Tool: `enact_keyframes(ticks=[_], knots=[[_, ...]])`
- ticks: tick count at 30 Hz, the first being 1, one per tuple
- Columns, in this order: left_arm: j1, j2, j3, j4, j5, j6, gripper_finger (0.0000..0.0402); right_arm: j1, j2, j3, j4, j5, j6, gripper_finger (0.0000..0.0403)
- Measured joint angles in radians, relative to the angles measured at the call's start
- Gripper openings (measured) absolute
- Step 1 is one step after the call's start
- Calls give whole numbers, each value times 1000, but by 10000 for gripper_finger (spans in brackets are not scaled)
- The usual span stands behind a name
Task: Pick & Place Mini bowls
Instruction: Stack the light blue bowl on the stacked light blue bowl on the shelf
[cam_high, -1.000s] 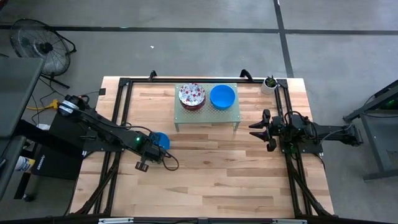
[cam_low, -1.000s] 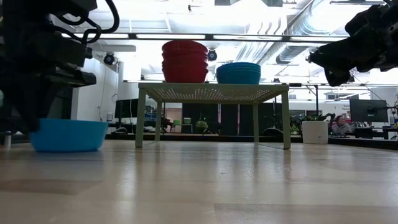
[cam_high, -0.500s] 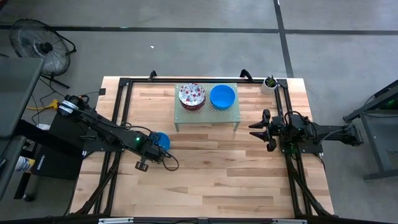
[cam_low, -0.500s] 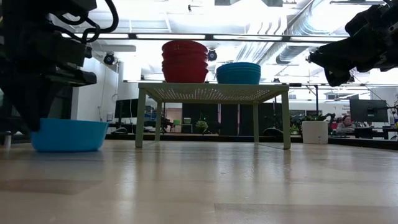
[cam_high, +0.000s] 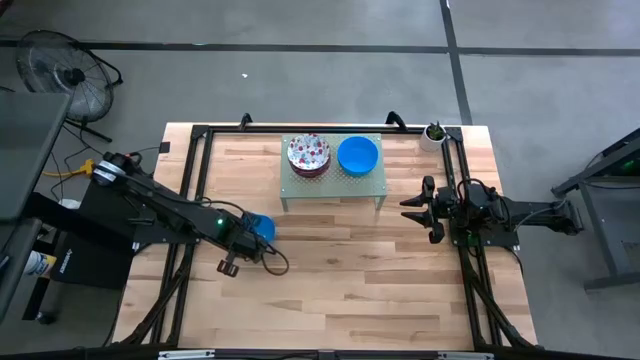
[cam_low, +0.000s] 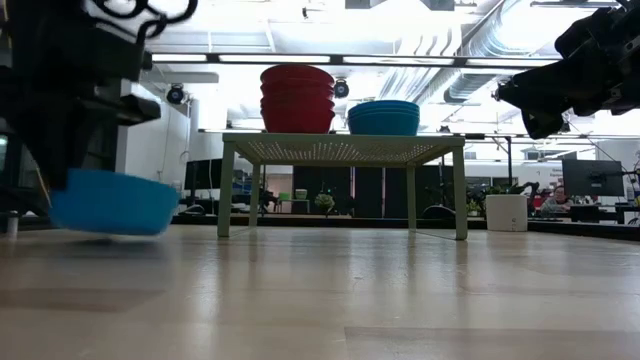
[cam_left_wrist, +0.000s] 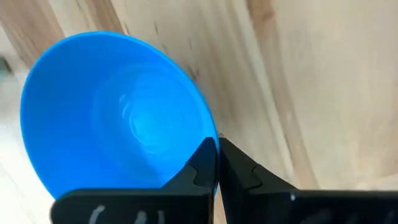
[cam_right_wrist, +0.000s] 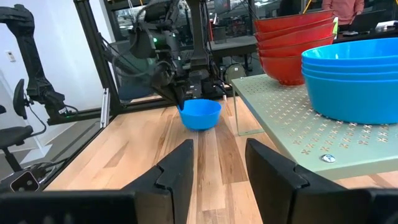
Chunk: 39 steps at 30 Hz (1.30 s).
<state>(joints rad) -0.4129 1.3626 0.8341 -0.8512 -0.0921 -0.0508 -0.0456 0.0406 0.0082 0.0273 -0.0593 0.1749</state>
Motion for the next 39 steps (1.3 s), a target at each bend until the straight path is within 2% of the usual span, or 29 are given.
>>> enact_keyframes(ticks=[18,24,33,39], knots=[[0,-7,231,-20,-24,106,0,0,-2,0,0,0,0,134],[0,28,330,-38,-41,147,0,0,-2,0,0,0,0,134],[0,142,556,-92,-66,194,0,0,-1,0,0,0,0,134],[10,238,749,-128,-125,301,0,0,-1,0,0,0,0,134]])
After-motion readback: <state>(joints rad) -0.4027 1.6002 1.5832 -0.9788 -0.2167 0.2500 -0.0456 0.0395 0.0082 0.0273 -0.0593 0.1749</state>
